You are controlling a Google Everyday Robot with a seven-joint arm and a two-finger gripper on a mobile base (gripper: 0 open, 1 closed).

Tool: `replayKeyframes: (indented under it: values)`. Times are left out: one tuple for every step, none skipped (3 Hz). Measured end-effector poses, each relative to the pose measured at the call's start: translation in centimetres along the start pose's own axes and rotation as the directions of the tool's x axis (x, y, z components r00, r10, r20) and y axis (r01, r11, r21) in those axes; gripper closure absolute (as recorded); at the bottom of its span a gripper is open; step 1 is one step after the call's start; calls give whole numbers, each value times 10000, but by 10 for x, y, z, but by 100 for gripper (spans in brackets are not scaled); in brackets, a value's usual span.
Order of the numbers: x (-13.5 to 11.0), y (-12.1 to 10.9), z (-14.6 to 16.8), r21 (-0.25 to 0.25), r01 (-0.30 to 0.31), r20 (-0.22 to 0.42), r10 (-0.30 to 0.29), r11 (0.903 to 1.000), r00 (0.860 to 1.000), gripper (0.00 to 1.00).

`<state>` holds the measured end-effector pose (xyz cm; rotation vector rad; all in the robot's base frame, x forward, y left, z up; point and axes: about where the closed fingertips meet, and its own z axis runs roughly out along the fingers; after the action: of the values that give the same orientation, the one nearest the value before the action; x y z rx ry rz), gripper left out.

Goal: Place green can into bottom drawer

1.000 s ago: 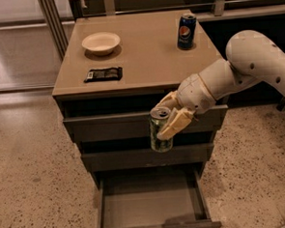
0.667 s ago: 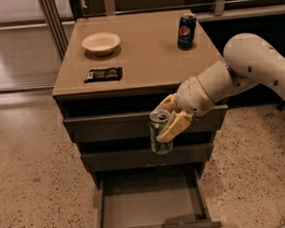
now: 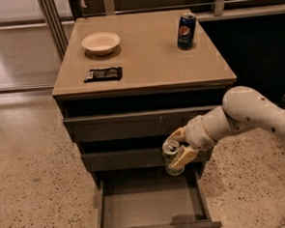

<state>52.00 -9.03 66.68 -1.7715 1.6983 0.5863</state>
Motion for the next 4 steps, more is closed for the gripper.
replayKeyframes:
  values:
    - [1,-16,5,684,16,-10,-15,9977,10000,100]
    - [1,-16,5,684,16,-9,-16,9977,10000,100]
    - [19,-9,22,514,299,-105,-294,9982,9995,100]
    - [68,4,59,646,692,-159,-683,9955,9975,100]
